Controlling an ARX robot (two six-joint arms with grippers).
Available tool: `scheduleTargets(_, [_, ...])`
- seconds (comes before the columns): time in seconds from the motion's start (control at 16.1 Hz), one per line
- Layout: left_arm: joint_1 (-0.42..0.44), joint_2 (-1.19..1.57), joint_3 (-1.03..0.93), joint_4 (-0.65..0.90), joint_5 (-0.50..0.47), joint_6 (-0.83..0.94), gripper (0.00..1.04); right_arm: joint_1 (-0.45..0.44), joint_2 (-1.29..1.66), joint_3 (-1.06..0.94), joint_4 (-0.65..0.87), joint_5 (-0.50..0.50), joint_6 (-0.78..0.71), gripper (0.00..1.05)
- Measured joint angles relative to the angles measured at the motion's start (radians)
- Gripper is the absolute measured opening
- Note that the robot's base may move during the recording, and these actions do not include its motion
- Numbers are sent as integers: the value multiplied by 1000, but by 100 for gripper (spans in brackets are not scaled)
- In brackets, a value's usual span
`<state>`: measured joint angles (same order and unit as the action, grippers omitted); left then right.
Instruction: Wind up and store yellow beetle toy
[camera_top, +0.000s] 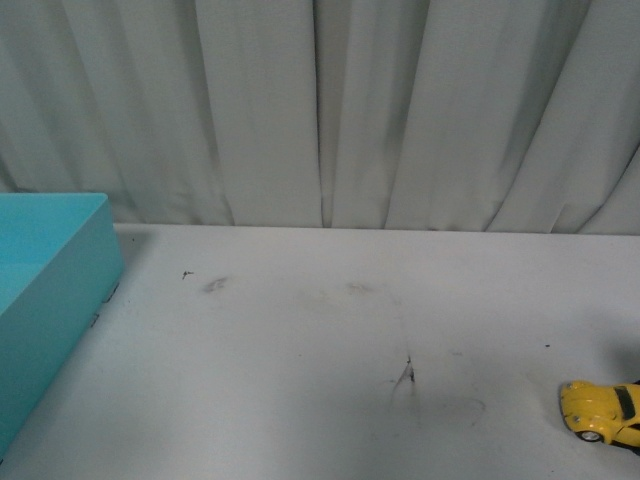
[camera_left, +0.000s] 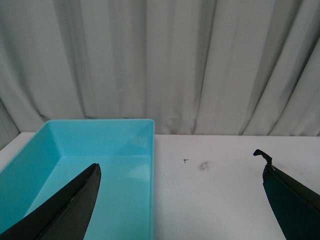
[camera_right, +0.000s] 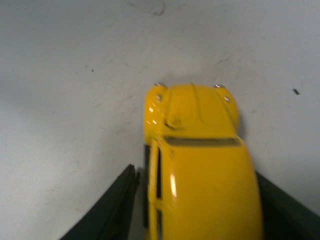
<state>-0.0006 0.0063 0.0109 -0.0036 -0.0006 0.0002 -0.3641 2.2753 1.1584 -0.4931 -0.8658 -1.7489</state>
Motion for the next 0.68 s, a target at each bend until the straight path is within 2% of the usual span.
scheduleTargets(0.25, [0,0,0,0,0,0,98,4,8,-9,-12,-6,19,96])
scheduleTargets(0.31, [0,0,0,0,0,0,98,4,8,-8,-13,-6,24,99])
scheduleTargets(0.68, [0,0,0,0,0,0,98,4,8,-9,-19,-4,24,98])
